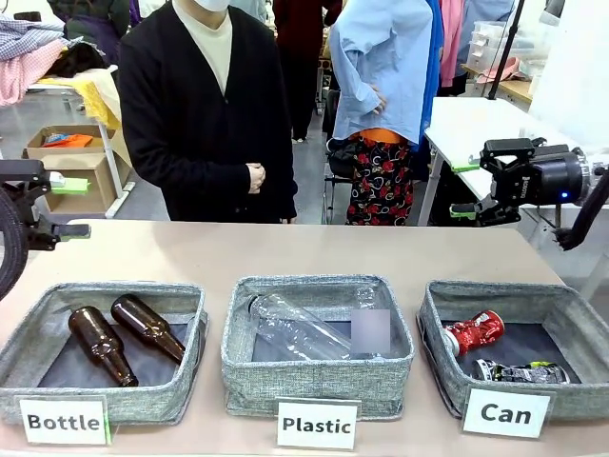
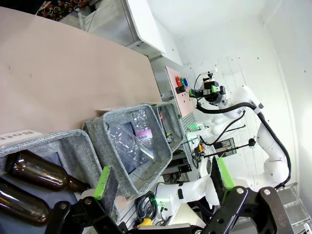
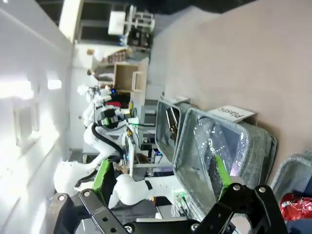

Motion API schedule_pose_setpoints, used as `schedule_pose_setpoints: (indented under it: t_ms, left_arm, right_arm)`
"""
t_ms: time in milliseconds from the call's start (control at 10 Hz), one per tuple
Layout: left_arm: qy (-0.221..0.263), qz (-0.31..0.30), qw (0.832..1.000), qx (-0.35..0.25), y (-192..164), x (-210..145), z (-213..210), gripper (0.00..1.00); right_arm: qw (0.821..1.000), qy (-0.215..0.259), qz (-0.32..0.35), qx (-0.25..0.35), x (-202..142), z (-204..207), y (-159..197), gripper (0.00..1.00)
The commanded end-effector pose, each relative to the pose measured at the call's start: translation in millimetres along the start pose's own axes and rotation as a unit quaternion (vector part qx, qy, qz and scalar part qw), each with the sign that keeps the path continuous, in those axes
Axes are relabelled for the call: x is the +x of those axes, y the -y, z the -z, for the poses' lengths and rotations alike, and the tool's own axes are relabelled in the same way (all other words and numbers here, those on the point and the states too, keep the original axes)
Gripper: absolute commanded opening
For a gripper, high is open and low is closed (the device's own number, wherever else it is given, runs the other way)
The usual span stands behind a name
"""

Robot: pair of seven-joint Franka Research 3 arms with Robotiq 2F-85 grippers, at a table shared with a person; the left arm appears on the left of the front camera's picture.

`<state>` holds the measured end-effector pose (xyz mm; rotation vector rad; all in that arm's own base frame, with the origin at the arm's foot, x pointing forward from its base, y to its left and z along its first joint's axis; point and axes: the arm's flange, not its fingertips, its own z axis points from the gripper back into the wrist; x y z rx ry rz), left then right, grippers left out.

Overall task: Sort the can waste into the basket.
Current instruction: Pick up the can waste from the table and place it in the right Fabric basket.

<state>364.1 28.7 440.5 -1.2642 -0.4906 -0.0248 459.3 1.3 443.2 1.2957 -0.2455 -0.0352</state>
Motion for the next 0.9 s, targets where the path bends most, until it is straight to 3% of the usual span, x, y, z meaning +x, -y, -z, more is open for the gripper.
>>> schedule_pose_setpoints:
  t_ms: [0,800]
  left_arm:
    - [-0.008,0.004,1.0,-0.003,0.2,-0.2,-3.5,1.0]
    - [-0.008,0.004,1.0,-0.003,0.2,-0.2,-3.5,1.0]
  right_arm:
    - [1.0,-0.006,-0.019,0.001,2.8,-6.5,-2.3,1.0]
    - [1.0,-0.006,-0.019,0.001,2.8,-6.5,-2.3,1.0]
